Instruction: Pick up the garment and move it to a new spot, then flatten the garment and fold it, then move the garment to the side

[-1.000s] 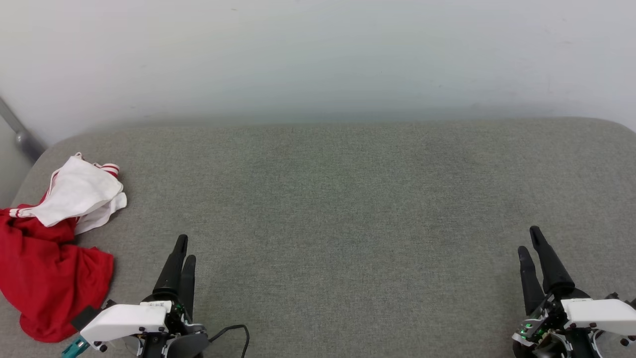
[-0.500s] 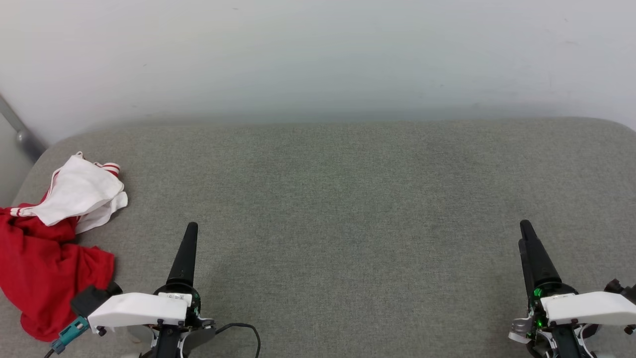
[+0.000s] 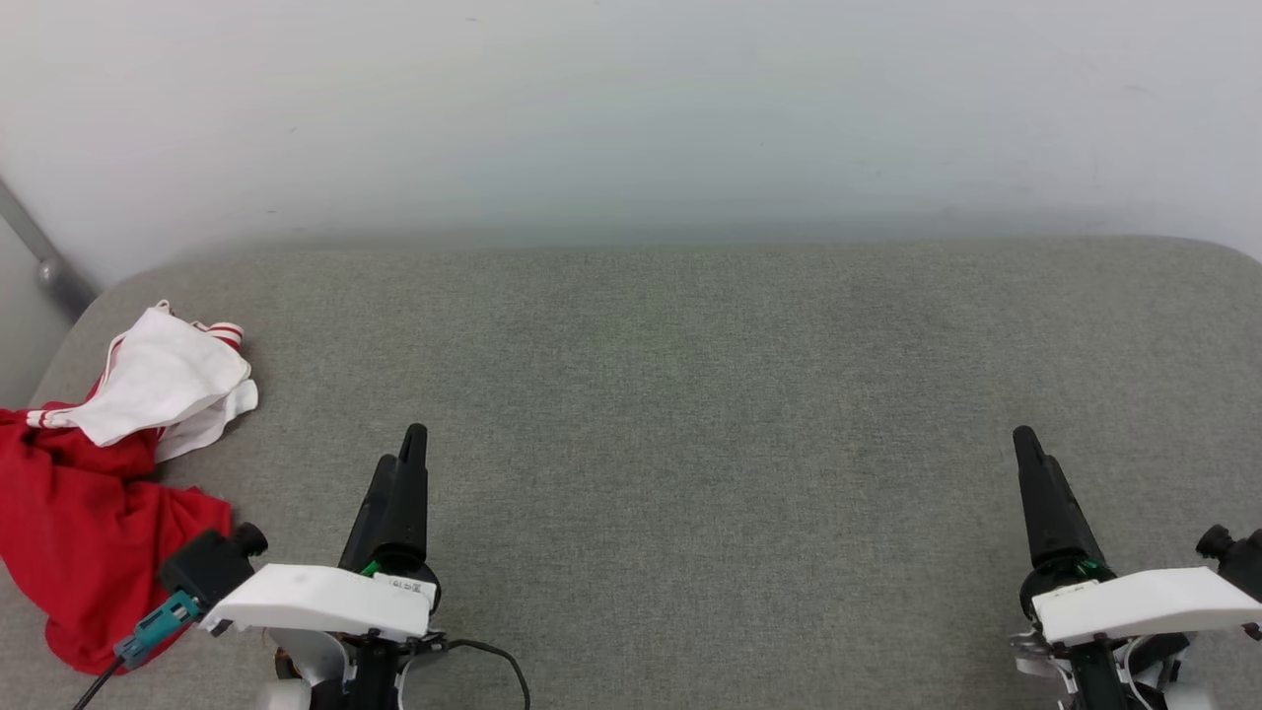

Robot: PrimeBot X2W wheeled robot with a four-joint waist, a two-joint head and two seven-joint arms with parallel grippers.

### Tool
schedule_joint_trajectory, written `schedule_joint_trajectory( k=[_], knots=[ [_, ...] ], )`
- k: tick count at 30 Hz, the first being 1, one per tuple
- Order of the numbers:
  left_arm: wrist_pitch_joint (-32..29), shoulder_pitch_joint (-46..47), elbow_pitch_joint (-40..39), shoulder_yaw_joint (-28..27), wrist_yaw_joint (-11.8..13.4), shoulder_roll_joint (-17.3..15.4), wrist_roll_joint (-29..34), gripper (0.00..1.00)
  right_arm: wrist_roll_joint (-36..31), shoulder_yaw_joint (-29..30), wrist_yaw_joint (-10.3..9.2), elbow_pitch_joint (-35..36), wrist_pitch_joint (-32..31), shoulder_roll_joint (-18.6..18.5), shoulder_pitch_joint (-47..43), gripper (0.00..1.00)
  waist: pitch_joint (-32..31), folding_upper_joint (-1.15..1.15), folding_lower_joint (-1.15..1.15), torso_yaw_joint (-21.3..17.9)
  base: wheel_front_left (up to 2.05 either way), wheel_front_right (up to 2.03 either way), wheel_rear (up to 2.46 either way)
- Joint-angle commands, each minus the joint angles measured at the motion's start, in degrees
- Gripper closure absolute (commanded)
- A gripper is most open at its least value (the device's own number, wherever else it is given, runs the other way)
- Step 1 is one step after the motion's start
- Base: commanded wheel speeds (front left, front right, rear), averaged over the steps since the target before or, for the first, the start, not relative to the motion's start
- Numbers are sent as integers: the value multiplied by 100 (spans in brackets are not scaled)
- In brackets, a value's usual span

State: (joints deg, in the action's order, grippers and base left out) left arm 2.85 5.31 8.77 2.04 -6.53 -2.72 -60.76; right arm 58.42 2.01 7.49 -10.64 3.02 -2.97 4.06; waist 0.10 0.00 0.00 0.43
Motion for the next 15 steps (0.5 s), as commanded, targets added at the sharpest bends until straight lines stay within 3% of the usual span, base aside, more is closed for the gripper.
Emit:
schedule_joint_trajectory(
  k=[1,8,15],
  knots=[
    [78,147,-127,71,24,-13,354,0,-382,-25,0,120,66,-23,-5,0,-4,0,0,3,0,0,0],
    [212,123,-133,204,89,-14,1310,0,-1396,-76,0,166,45,-49,-51,0,-20,0,0,15,0,0,0],
    [322,150,-85,338,105,-55,2022,0,-1989,-22,0,305,-19,-12,-105,0,-29,0,0,25,0,0,0]
  ],
)
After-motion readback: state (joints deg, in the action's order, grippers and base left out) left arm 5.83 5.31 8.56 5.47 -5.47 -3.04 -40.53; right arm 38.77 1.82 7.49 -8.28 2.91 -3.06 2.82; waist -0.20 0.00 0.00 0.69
